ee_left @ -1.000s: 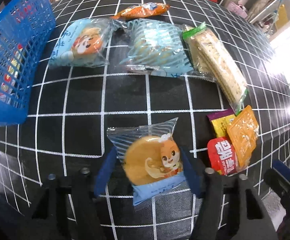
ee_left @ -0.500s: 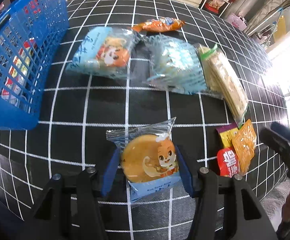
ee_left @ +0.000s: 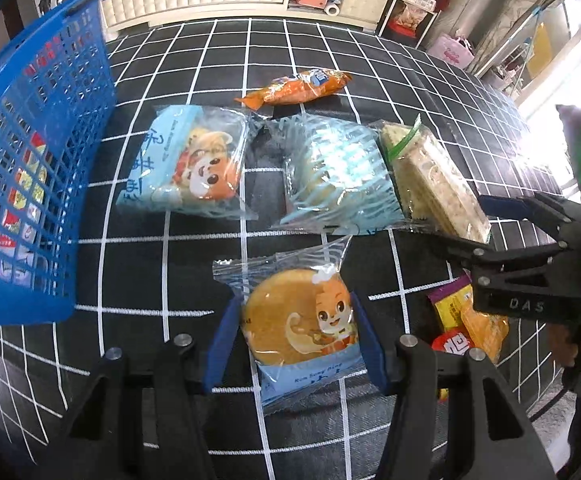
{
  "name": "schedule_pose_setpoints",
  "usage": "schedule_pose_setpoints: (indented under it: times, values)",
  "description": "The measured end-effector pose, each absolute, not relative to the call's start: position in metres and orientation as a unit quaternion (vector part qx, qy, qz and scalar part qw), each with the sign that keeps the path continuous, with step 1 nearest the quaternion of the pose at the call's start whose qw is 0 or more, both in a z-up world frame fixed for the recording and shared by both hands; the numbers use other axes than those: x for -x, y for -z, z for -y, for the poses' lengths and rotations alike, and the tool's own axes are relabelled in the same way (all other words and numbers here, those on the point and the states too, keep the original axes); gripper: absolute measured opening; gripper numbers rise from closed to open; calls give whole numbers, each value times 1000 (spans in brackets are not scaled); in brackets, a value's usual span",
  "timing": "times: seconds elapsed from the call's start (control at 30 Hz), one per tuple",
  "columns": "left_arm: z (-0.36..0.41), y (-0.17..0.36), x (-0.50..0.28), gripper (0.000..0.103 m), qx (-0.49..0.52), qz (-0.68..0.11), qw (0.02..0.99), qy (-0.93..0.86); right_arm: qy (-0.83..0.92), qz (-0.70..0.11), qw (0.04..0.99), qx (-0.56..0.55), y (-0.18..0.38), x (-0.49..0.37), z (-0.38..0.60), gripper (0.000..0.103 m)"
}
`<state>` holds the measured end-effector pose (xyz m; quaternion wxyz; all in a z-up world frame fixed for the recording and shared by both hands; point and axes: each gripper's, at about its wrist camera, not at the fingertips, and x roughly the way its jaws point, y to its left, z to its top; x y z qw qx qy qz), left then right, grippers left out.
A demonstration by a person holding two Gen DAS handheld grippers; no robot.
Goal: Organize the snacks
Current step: 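Grasp the round squirrel cookie pouch with the left tool while the right tool grasps the green-edged cracker pack, then drop the cookie pouch into the basket with the left tool while the right tool carries the crackers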
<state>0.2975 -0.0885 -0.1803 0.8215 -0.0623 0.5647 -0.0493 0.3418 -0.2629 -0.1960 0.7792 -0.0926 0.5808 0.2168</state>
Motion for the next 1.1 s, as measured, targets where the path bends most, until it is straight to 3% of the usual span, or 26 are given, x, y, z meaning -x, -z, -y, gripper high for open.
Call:
schedule_pose_setpoints:
  times: [0.07, 0.47, 0.8, 1.1]
  values:
    - [90, 181, -300, 53, 57, -563, 823, 51, -225, -578, 777, 108, 195, -339, 259, 66]
    - [91, 141, -286, 52, 24, -523, 849, 69, -222, -526, 815, 102, 117, -297, 244, 65]
    - [35, 64, -235, 52, 29, -459, 885, 73, -239, -480, 841, 77, 38, -270, 193, 65]
    - [-35, 34, -188, 52, 30, -436, 899, 42, -249, -470, 845, 46, 5, -250, 136, 65]
